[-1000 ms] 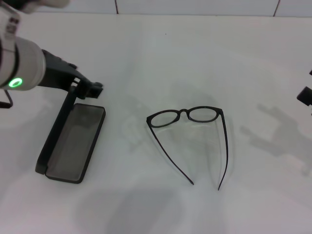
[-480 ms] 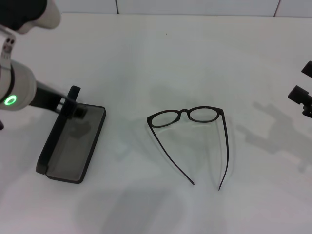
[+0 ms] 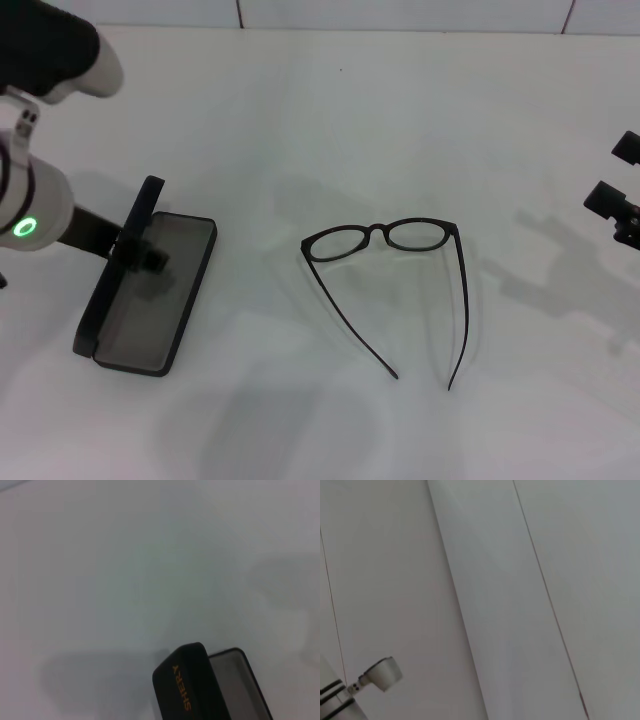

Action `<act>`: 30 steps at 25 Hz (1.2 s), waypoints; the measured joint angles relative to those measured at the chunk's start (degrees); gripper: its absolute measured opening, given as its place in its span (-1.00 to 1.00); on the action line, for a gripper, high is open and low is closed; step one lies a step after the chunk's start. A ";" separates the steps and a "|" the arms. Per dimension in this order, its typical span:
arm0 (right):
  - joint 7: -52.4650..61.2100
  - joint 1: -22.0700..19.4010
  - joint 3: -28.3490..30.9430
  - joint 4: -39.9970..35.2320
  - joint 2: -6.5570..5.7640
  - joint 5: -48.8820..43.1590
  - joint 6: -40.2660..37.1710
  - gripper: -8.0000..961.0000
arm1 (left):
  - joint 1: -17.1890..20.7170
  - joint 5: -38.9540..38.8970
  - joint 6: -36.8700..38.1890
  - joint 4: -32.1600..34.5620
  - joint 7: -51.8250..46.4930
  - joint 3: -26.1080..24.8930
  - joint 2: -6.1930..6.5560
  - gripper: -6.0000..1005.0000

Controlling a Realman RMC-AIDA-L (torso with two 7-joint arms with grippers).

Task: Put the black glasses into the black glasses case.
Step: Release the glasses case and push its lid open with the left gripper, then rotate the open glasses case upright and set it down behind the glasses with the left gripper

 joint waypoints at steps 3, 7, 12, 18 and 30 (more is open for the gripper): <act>0.00 -0.03 0.03 0.00 0.06 -0.04 0.00 0.72 | -0.82 -0.08 -0.79 -2.65 1.09 0.30 0.00 0.09; 0.00 -0.31 0.04 0.00 0.28 -0.10 0.00 0.71 | -1.74 -0.22 -1.08 -4.11 1.67 0.43 0.00 0.06; 0.00 -0.64 0.04 0.00 0.42 -0.10 -0.01 0.71 | -1.84 -0.25 -1.17 -4.20 2.17 0.46 0.00 0.02; 0.00 -0.69 0.04 0.00 0.53 -0.10 -0.08 0.70 | -1.60 -0.36 -1.21 -4.21 2.28 0.47 0.05 -0.37; 0.00 -0.32 0.04 0.00 0.52 -0.08 -0.23 0.68 | -1.31 -0.41 -2.02 -1.28 3.99 0.44 0.03 -0.58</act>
